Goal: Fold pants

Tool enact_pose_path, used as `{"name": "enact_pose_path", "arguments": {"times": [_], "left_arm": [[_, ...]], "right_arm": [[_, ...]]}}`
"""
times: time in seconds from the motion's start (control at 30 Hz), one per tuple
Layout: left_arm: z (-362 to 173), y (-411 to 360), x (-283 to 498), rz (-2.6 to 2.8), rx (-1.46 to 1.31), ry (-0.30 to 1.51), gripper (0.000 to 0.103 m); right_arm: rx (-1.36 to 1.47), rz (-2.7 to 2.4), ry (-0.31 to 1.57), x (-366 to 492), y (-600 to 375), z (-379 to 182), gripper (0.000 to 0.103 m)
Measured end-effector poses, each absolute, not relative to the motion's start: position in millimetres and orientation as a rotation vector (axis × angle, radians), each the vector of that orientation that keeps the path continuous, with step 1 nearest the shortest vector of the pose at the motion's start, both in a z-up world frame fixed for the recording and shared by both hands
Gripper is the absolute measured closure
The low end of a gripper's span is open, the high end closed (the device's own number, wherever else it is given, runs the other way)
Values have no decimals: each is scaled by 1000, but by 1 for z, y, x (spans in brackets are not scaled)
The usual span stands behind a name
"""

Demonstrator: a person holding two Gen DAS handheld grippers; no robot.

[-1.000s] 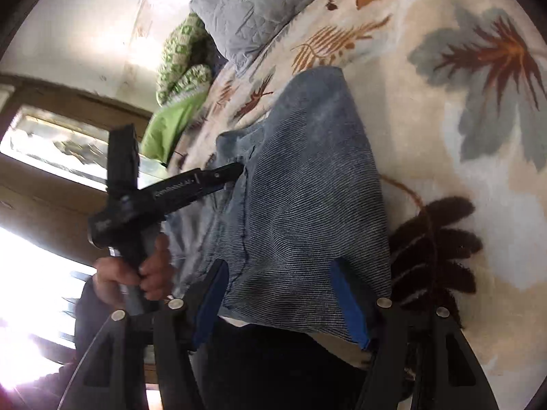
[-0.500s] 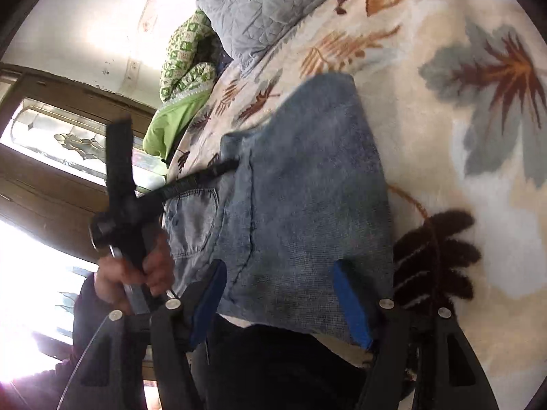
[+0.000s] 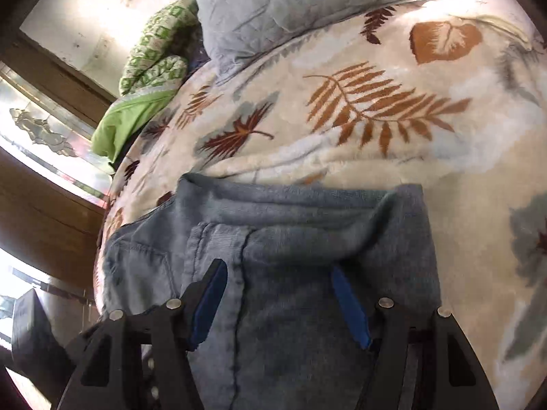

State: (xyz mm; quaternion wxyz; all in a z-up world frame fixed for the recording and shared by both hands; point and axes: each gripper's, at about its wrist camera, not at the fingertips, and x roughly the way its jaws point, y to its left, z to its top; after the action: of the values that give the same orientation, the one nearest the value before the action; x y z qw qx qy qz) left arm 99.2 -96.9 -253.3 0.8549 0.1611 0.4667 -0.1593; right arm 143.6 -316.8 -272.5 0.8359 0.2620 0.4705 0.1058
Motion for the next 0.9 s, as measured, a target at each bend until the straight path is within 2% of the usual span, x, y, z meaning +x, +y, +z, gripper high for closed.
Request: {"name": "enact_pose_path", "arguments": {"times": [0.23,0.47,0.57,0.63,0.77,0.9], "left_arm": [[-229,-47,100,-325,192,986,54],[-207,69,72,-141,75,937,53],[-210,120,62,-67,-5,966,45],[-215,152,58,-25,-80,997,44],[-227,202,49,36,-257,1056,39],[-242,216,43,-35,-435,1104,39]], "right_arm": [[681,271,955,117,-326,-249,36],[581,377,1006,91,-275,-237,36],[568,428,1079,98,-244,-251,35],[519,401,1152,105,-227,-270,35],[542,403,1119,99,-221,-255,33],[559,477,1052,80,-208,-237,33]]}}
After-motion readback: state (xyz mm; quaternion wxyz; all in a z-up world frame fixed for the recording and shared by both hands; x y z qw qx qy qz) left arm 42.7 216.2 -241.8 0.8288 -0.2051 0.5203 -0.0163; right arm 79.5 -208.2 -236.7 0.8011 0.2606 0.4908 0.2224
